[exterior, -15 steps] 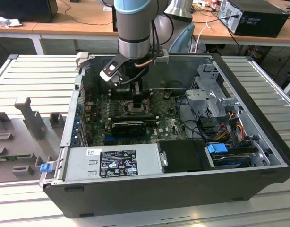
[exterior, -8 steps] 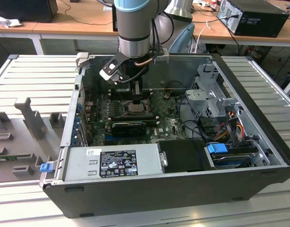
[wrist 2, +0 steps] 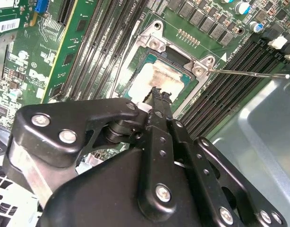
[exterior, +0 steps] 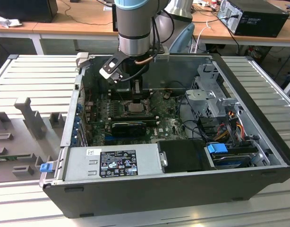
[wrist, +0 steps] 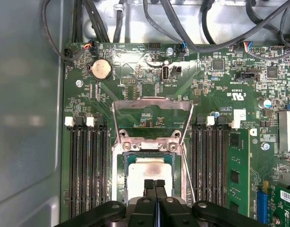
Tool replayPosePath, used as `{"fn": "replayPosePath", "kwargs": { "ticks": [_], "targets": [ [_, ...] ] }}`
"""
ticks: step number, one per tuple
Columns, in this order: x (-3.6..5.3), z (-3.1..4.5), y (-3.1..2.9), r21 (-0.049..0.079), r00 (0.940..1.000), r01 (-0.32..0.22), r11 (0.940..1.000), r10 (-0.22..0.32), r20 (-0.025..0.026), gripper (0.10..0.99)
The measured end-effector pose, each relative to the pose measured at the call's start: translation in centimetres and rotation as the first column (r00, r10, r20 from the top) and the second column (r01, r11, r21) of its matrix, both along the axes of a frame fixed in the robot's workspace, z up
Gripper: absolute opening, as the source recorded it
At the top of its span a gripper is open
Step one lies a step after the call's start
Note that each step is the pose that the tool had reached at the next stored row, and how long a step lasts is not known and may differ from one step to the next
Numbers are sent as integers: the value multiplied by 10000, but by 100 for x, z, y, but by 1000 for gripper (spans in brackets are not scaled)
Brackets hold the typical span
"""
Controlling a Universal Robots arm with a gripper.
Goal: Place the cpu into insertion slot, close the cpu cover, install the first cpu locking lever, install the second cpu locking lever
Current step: 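Place the cpu into insertion slot, then close the cpu cover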
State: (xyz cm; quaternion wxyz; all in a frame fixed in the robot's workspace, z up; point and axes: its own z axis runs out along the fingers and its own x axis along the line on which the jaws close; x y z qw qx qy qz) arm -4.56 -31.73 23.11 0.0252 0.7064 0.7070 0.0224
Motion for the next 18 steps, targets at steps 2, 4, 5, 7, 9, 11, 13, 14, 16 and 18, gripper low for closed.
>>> {"fn": "replayPosePath", "kwargs": {
  "ticks": [2,4,5,7,9,11,13,14,16,18],
  "targets": [
    [0,17,0,1,10000,0,10000,0,0,106],
    [0,23,0,-1,10000,0,10000,0,-1,106],
    [0,33,0,-2,10000,0,10000,0,-2,106],
    [0,45,0,-4,10000,0,10000,0,-1,106],
    [1,58,1,-1,10000,1,10000,-1,-3,106],
    [8,62,0,-5,10000,-1,10000,1,-27,106],
    [39,63,0,-5,10000,0,10000,0,-87,106],
    [70,64,-1,1,9999,0,10000,0,-120,106],
    [121,64,0,6,9999,-1,10000,1,-160,106],
    [129,74,0,5,9999,0,10000,0,-173,106]
  ]
}}
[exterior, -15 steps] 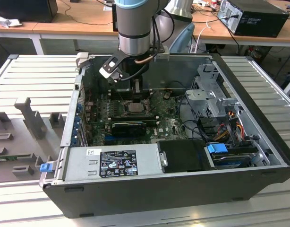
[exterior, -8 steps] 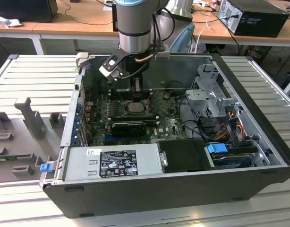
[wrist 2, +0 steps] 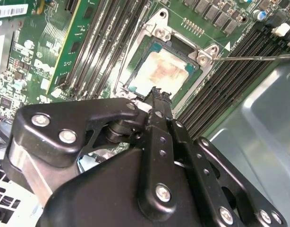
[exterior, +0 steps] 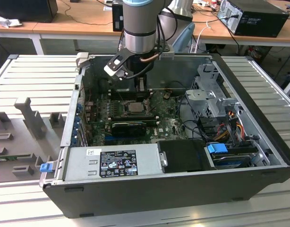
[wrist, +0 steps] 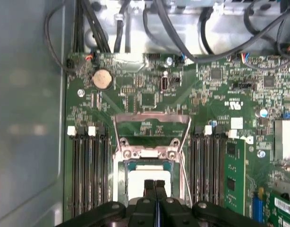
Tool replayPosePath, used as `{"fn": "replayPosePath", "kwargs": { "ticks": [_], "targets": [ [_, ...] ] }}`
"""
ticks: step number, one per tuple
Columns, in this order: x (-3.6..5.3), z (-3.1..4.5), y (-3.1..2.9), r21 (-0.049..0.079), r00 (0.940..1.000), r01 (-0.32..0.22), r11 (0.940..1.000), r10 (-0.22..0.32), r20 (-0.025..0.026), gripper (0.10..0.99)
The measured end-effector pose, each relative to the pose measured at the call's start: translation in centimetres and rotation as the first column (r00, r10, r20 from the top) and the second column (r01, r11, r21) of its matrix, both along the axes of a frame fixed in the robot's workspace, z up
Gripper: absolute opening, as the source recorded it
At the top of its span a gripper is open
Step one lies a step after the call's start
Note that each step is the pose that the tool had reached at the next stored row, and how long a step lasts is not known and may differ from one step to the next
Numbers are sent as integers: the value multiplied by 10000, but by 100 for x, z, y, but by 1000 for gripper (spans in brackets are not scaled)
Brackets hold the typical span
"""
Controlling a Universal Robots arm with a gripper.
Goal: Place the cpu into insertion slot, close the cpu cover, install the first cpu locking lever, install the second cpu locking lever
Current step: 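Close the cpu cover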
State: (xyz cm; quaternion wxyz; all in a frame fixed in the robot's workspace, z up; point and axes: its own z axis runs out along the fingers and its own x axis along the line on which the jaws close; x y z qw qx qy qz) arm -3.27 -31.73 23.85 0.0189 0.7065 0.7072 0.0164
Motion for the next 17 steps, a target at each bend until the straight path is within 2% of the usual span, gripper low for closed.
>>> {"fn": "replayPosePath", "kwargs": {
  "ticks": [4,6,8,17],
  "targets": [
    [0,58,0,0,10000,0,10000,0,-2,106],
    [0,162,0,1,10000,0,10000,0,-1,106],
    [0,193,0,1,10000,0,10000,0,-1,106],
    [0,207,0,1,10000,0,10000,0,-1,106]
  ]
}}
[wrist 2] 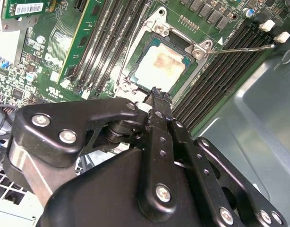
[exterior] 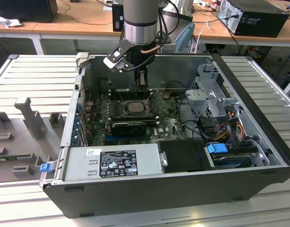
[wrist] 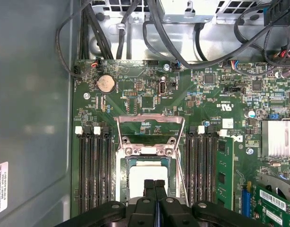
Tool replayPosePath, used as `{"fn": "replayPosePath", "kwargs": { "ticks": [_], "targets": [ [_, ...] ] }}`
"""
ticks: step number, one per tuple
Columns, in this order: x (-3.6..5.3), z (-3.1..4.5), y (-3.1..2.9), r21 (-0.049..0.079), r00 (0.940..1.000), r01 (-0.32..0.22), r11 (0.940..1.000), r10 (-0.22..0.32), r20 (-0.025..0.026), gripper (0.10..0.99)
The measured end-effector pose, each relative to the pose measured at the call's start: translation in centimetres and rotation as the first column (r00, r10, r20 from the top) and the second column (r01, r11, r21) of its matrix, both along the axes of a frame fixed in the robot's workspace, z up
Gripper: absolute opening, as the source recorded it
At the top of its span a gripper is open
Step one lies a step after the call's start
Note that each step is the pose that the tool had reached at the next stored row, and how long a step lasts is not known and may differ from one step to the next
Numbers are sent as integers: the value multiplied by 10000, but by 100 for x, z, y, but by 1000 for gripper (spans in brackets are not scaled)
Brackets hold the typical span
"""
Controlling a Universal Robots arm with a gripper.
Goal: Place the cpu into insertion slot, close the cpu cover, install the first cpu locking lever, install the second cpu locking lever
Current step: 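Close the cpu cover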
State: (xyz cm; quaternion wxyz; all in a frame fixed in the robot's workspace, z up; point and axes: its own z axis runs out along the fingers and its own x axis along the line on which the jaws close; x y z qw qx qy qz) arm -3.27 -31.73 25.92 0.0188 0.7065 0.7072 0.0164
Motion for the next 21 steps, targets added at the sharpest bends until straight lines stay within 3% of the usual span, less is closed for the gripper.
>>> {"fn": "replayPosePath", "kwargs": {
  "ticks": [10,15,21],
  "targets": [
    [11,61,0,1,10000,5,10000,-5,-7,106],
    [64,72,-1,0,10000,18,10000,-18,-79,106],
    [169,71,-50,51,9999,19,10000,-18,-148,106]
  ]
}}
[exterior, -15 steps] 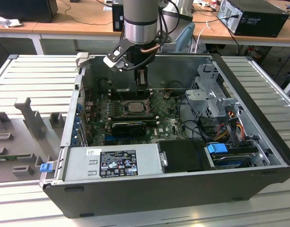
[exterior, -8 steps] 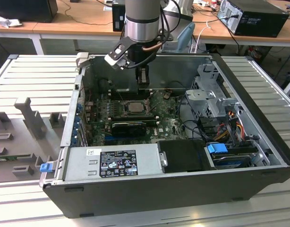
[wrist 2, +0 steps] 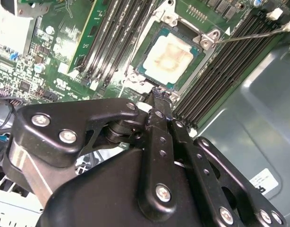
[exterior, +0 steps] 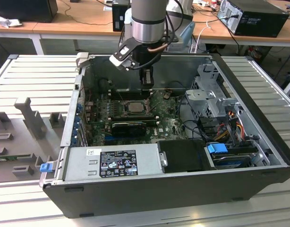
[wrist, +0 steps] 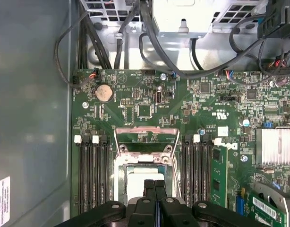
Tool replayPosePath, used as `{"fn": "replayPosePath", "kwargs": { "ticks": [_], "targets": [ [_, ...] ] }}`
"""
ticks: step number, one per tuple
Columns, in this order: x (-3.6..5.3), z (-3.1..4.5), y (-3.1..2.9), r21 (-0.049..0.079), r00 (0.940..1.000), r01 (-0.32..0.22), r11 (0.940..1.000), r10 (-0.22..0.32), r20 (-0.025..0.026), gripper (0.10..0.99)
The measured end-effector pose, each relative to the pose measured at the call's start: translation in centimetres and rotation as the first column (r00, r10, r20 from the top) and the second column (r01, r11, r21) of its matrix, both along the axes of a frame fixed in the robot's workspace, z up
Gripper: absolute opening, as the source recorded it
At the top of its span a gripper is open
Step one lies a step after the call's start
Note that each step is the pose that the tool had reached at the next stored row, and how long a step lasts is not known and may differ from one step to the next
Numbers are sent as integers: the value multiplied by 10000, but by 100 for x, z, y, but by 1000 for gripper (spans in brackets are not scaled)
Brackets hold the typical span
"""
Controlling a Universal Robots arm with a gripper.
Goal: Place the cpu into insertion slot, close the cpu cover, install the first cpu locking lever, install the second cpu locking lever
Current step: 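Close the cpu cover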
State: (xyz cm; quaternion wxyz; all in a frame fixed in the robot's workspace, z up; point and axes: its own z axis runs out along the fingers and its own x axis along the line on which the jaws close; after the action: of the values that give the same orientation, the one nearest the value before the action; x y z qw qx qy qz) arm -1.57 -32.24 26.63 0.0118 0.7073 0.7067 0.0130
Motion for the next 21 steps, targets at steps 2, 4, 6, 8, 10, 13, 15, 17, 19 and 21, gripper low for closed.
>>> {"fn": "replayPosePath", "kwargs": {
  "ticks": [2,4,6,8,10,13,15,17,19,21],
  "targets": [
    [50,1,-3,6,10000,2,10000,-2,-29,106],
    [90,1,-3,6,10000,1,10000,-1,-53,106],
    [146,1,-4,7,10000,2,10000,-2,-77,106],
    [194,0,-7,12,10000,0,10000,0,-100,106],
    [223,1,-8,17,9999,1,10000,-1,-107,106],
    [223,14,-8,15,9999,2,10000,-2,-107,106],
    [224,50,-8,17,9999,1,10000,-1,-107,106],
    [224,74,-8,17,9999,1,10000,-1,-107,106],
    [227,91,-8,17,9999,0,10000,0,-107,106],
    [232,96,-7,20,9999,1,10000,-1,-106,106]
  ]
}}
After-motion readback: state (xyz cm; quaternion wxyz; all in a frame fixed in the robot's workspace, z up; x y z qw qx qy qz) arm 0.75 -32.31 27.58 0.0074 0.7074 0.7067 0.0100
